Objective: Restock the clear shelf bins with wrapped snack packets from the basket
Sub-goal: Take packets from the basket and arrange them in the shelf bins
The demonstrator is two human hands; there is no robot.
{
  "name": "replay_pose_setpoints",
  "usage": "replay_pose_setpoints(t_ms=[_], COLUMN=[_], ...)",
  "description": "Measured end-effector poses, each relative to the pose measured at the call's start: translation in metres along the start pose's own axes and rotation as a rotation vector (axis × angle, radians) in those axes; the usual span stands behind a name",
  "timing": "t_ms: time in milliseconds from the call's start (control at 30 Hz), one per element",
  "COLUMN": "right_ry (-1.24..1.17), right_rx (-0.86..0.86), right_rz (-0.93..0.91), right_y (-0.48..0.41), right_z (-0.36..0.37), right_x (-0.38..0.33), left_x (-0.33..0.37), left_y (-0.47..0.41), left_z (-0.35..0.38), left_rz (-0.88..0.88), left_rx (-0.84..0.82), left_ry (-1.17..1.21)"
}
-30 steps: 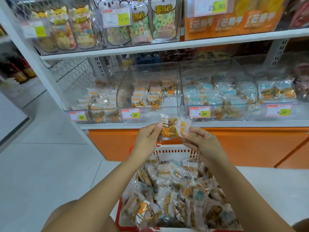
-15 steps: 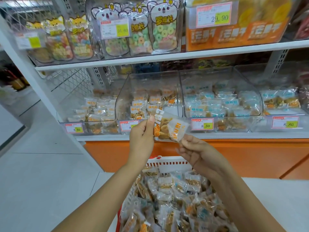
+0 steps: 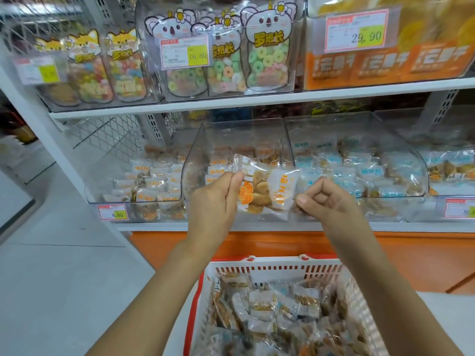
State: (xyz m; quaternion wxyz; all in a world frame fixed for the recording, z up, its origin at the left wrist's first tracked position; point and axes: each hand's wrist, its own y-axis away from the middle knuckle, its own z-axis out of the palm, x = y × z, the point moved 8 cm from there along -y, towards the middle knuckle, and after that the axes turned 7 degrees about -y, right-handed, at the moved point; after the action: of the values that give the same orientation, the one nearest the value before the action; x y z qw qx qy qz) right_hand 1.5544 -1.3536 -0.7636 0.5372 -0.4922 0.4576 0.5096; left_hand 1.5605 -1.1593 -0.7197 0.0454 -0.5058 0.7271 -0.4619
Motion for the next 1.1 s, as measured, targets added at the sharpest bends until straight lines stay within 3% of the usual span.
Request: replay_pose_setpoints(t_ms=[133,267,333,400,500,567,667,767,933,1100], right_ry=[0.172,0.033,0.023,0.215,0.924,1.268,1.593,1.758,1.773,1.983], right_rx=[0.028,-0.261,-0.325,-0.236,-0.082,-0.170,-0.393,-0.490,-0.574,-0.637], right_rz=[-0.028,0.155,0.157,0.062,-0.112,-0.004,0.171,0.241,0.394,0.330], right_y=[-0.027,-0.057,-0.079,-0.110,-0.158,-0.182,-0.203,-0.223,-0.241,-0.251], right_z=[0.008,0.051,0.065,0.060,0.054,0.065,0.083,0.088,0.086,0.103], right_x=[-0.012,-0.009,-0.015,-0.027,-0.046,-0.034,-0.001,0.024,0.029,0.031], left_x=[-0.014,-0.040,-0.054,-0.070,-0.095,-0.106,-0.110,-0.109,-0.109,-0.111], left_y=[-0.005,-0.012,-0.014,-0.012,-0.002,0.005,0.008,0.007,0.006,0.004], left_z=[0.008,0.014,0.023,0.037,0.054,0.064,0.072,0.071,0.074,0.081], left_rz=[-0.105,-0.246,-0.310,-0.375,-0.322,-0.287,-0.260,-0.222,-0.216,-0.218], left_rx=[0.023,0.064,0.031,-0.096,-0.320,-0.439,-0.475,-0.434,-0.435,-0.498], left_ry=[0.090,0.126,0.180,0.199,-0.151,-0.333,-0.363,-0.368,-0.389,-0.454])
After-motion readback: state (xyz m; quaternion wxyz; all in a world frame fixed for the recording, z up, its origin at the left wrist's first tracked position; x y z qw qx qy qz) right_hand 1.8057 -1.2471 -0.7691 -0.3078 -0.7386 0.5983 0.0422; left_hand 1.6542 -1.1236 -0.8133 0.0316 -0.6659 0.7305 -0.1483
